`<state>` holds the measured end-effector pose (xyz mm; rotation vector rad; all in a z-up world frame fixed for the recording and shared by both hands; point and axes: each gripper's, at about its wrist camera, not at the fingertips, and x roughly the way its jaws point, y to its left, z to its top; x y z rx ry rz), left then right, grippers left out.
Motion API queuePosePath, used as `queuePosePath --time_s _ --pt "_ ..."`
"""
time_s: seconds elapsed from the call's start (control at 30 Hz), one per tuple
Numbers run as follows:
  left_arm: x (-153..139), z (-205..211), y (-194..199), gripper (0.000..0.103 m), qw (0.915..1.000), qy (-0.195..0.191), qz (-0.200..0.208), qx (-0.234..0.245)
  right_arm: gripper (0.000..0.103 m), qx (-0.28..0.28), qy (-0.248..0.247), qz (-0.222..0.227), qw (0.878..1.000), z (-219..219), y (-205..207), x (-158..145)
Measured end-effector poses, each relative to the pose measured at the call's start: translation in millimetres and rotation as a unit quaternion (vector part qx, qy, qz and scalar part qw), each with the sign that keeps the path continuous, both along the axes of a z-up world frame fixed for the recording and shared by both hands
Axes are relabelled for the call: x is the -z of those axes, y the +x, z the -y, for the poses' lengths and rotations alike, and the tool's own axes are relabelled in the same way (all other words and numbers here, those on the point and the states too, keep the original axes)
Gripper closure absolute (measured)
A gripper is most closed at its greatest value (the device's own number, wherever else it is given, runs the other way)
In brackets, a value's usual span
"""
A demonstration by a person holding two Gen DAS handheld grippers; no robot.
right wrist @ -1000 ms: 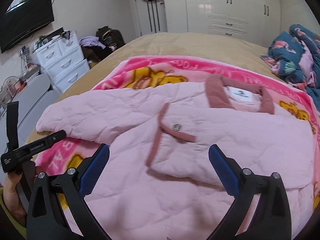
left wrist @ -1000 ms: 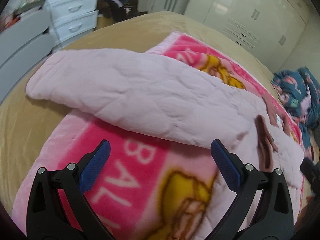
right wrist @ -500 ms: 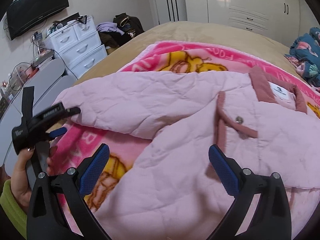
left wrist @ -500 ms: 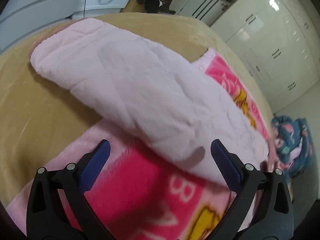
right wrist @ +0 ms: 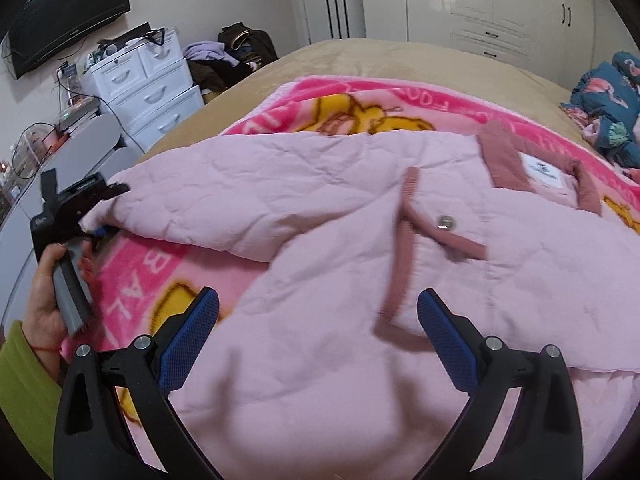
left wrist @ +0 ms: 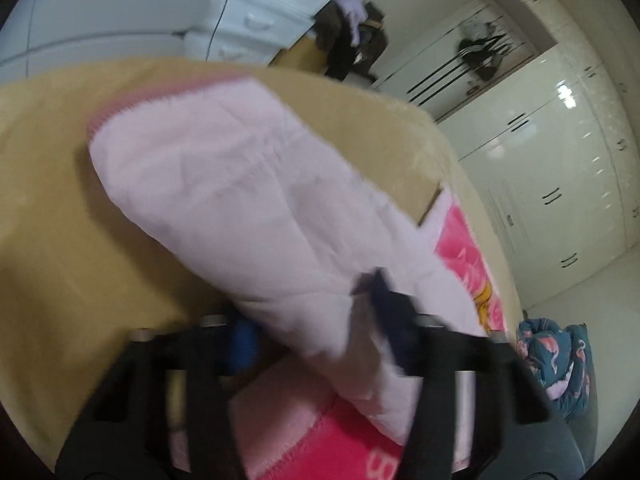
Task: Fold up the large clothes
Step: 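Grasp the other sleeve cuff with the left tool and lift it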
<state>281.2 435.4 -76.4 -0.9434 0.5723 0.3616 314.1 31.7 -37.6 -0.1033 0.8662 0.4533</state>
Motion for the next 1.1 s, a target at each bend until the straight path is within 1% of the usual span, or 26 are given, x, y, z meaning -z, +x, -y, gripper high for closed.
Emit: queuePosePath --time_s 0.07,0.1,0.13,0.2,0.3,0.47,0.6,0.7,0.77,0.87,1.07,1.1 --pt "-7.8 2.8 -1.8 0.091 0.9999 0.007 0.015 0.004 0.004 0.007 -0.002 0.006 1.0 11.6 -0.8 -2.6" --pt "-15.2 7.9 -2.0 0.093 0.9996 0.021 0.018 0.008 0.004 0.01 -0.001 0.008 1.0 15.4 -0.5 -3.7" --pt "-24.8 14.7 -2.6 0.093 0.9989 0.04 0.022 0.011 0.004 0.015 0.001 0.011 1.0 21.3 -0.5 -5.1" --pt "-39.2 24.3 -4.0 0.093 0.9976 0.057 0.037 0.014 0.004 0.025 0.004 0.013 1.0 34.2 0.4 -6.6" --pt "-64.4 38.6 -6.3 0.094 0.9947 0.076 0.064 0.027 0.004 0.035 0.008 0.012 0.999 51.8 -0.2 -6.3" --pt "-103.8 63.8 -11.3 0.094 0.9889 0.105 0.095 0.044 0.004 0.046 0.015 0.009 0.999 81.7 -1.8 -5.1" --pt "-136.8 97.8 -13.7 0.094 0.9812 0.133 0.12 0.073 0.004 0.058 0.024 0.012 0.998 111.6 -1.5 -8.6" --pt "-162.7 130.0 -10.3 0.094 0.9746 0.156 0.13 0.094 0.004 0.073 0.039 0.015 0.996 135.1 -1.6 -12.4" --pt "-174.5 146.0 -7.2 0.094 0.9709 0.166 0.135 0.107 0.004 0.085 0.05 0.014 0.995 150.8 -1.8 -15.3" --pt "-198.8 184.8 -0.4 0.094 0.9619 0.188 0.147 0.134 0.004 0.096 0.066 0.019 0.993 172.8 -5.1 -21.7" --pt "-228.3 251.0 12.3 0.094 0.9455 0.217 0.164 0.18 0.004 0.118 0.077 0.039 0.989 217.0 -14.2 -39.4" --pt "-232.9 265.5 14.1 0.094 0.9417 0.223 0.167 0.189 0.004 0.122 0.078 0.043 0.989 226.2 -15.9 -42.9"
